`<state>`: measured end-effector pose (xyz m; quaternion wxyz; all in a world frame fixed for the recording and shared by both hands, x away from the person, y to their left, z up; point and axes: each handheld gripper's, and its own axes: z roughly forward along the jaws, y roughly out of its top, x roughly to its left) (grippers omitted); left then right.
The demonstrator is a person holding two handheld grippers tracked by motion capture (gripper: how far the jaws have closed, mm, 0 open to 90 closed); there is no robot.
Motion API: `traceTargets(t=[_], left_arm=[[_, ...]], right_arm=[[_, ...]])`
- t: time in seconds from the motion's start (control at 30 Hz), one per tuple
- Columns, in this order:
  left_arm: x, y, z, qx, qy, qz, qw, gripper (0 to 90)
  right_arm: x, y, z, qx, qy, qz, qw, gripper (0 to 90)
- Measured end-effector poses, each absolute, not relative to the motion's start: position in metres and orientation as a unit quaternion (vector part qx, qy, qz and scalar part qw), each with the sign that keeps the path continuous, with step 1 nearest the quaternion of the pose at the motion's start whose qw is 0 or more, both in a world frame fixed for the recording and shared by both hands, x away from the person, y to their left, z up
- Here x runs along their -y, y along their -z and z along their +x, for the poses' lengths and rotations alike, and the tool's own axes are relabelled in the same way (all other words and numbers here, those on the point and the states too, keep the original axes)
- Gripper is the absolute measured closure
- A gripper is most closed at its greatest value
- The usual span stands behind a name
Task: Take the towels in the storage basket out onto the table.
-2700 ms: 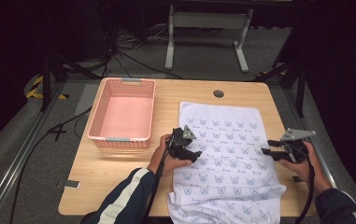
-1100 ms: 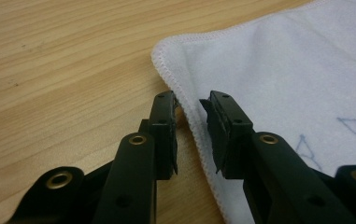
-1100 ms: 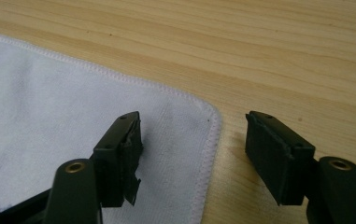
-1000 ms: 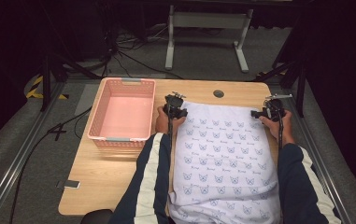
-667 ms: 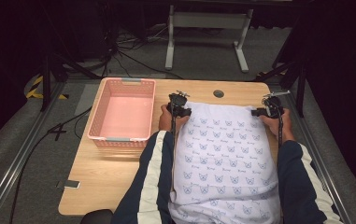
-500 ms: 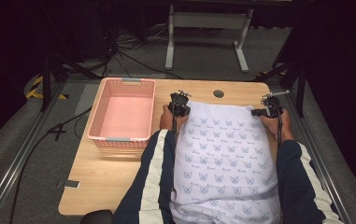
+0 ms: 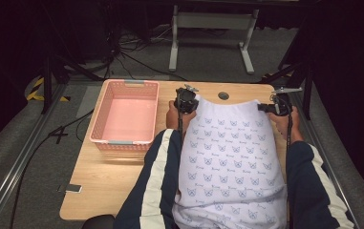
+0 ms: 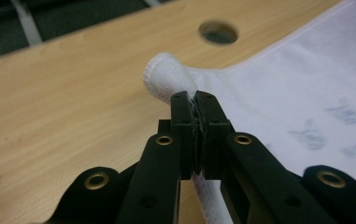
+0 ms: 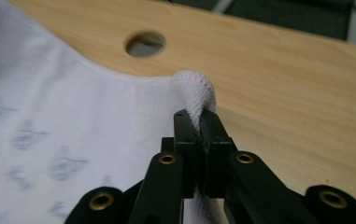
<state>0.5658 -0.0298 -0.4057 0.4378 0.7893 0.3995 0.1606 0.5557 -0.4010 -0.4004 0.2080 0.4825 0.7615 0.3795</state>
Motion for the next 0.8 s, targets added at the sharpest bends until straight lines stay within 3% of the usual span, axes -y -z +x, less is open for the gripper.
traceTargets(t=[0.17, 0.23, 0.3, 0.43, 0.63, 0.8], left_arm=[[0.032, 0.382, 0.519, -0.34, -0.148, 0.806, 0.462, 87.1], [0.027, 0.372, 0.496, -0.312, -0.147, 0.811, 0.473, 87.1], [0.018, 0.365, 0.473, -0.281, -0.144, 0.818, 0.481, 87.1], [0.0, 0.37, 0.423, -0.227, -0.114, 0.836, 0.487, 87.1], [-0.013, 0.407, 0.353, -0.154, -0.063, 0.891, 0.422, 86.9], [-0.022, 0.428, 0.334, -0.152, -0.047, 0.907, 0.389, 87.0]], right_arm=[[0.396, 0.37, 0.519, -0.786, -0.408, 0.42, 0.197, 86.9], [0.397, 0.357, 0.487, -0.791, -0.438, 0.383, 0.187, 86.9], [0.397, 0.355, 0.479, -0.794, -0.445, 0.371, 0.186, 86.8], [0.397, 0.35, 0.429, -0.82, -0.452, 0.309, 0.17, 86.8], [0.394, 0.378, 0.353, -0.862, -0.426, 0.247, 0.121, 86.6], [0.388, 0.407, 0.322, -0.892, -0.374, 0.232, 0.104, 86.6]])
